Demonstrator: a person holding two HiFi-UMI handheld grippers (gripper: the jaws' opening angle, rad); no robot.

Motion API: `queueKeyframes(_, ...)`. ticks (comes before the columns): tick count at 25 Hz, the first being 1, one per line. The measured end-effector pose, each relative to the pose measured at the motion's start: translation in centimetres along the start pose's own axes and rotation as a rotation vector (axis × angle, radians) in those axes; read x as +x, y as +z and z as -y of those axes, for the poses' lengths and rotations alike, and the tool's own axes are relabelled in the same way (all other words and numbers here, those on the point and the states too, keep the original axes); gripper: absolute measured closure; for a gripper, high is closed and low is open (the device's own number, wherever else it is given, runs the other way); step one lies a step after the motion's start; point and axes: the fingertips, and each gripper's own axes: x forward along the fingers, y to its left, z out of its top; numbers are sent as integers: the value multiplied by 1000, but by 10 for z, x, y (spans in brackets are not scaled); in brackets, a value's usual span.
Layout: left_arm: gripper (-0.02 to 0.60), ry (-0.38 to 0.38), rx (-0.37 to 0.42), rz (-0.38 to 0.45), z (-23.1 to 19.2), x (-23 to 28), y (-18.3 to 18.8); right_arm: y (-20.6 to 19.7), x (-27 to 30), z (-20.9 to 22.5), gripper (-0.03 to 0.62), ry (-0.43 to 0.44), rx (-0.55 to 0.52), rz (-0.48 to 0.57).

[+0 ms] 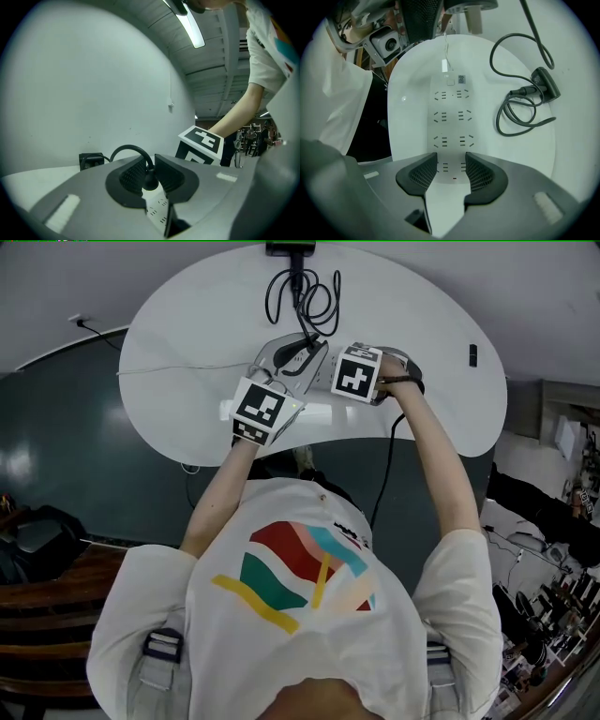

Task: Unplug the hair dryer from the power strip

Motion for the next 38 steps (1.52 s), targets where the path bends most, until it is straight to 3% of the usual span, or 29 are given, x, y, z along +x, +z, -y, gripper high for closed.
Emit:
queueKeyframes(15, 528, 89, 24, -47, -39, -9, -10, -2, 3, 1, 390, -4, 0, -27)
queueKeyframes(21, 526, 79, 6, -173, -66, 4, -38, -1, 4, 2, 388, -6, -9, -88)
queueKeyframes(26, 526, 96, 56, -291, -84, 5, -66, -2, 4, 2, 388, -6, -4, -88)
queueKeyframes(38, 526, 142, 40, -440, -117, -12, -123, -2, 4, 3, 387, 5, -2, -120)
